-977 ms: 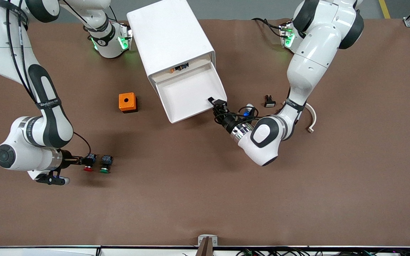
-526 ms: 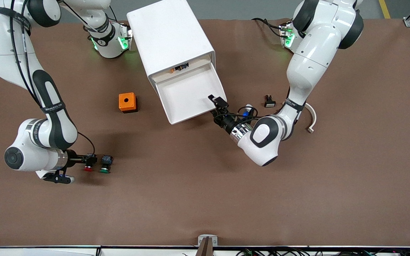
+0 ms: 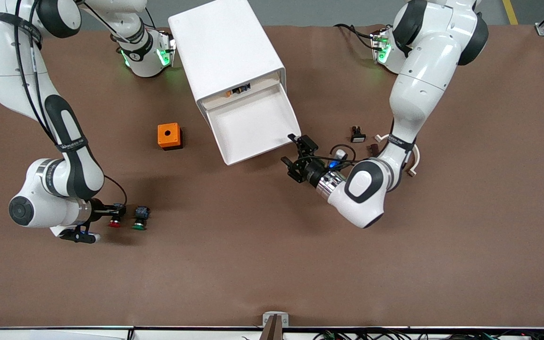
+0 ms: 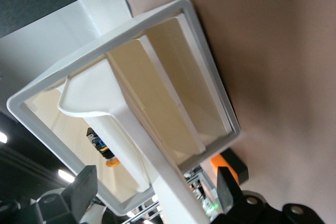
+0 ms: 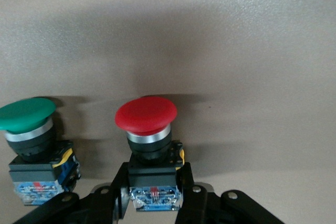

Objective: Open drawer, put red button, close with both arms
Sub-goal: 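Grasp the red button with the right gripper while the left gripper withdraws, then carry the red button into the open drawer with the right gripper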

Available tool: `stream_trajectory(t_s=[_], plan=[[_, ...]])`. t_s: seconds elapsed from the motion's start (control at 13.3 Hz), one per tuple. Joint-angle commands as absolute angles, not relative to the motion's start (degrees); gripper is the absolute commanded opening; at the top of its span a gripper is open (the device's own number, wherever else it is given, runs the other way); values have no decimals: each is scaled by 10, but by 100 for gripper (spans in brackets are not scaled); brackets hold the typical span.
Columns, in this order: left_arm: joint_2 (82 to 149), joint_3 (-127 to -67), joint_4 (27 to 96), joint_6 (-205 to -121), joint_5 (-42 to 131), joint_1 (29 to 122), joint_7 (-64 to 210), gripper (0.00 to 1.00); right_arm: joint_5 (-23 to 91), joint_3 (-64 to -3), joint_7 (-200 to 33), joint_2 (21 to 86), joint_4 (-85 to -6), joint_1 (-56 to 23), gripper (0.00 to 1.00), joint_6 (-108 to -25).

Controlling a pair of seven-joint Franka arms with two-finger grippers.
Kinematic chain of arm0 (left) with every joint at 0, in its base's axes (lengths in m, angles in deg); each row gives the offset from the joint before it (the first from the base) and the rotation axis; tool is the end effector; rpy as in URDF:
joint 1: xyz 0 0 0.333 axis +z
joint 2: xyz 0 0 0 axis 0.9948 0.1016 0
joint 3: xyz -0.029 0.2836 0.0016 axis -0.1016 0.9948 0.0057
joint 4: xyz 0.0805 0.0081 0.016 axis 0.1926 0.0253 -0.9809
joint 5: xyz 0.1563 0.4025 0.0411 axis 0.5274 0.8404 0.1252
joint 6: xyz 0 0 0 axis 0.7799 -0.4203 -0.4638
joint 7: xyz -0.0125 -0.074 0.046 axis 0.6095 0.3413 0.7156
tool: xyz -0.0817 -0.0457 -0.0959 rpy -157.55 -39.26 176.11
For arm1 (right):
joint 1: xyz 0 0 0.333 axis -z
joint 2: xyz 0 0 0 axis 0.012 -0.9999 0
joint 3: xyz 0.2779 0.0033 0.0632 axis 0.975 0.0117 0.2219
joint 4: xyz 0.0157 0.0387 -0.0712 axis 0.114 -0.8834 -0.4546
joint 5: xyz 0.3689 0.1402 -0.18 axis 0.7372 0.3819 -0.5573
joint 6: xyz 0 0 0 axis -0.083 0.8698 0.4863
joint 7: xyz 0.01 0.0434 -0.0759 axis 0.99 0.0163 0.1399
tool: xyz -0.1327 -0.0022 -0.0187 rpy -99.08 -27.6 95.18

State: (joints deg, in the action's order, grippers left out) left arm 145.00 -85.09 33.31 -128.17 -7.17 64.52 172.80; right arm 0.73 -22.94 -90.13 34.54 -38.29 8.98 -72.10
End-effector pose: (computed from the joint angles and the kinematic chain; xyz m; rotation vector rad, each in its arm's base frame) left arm 0.5723 -0.4012 0.1520 -1.5184 -1.7940 1.8464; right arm 0.6720 -0.0380 0.1011 -3.0048 0.2120 0.3418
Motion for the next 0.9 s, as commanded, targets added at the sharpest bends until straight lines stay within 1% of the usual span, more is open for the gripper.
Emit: stream_trajectory(t_s=[0.0,0.08,0.3,0.38,0.6,0.83], plan=[[1435,-827,318,-1278,-77,650,1636,100,13,-221,-908,352,-385,95,10,-717],[1428,-810,316,-1278,-66,644,1588,100,13,-218,-930,354,-384,93,8,-711],[1411,-806,315,-1293,18,635,1424,100,21,-215,-995,380,-380,72,8,-674],[1406,-807,315,-1318,33,633,1399,100,30,-215,-1011,390,-380,68,8,-659],[1392,-805,308,-1427,83,619,1346,100,54,-215,-1080,427,-381,39,8,-617],[1371,-791,306,-1484,217,574,1258,100,64,-215,-1180,468,-382,-1,8,-580]])
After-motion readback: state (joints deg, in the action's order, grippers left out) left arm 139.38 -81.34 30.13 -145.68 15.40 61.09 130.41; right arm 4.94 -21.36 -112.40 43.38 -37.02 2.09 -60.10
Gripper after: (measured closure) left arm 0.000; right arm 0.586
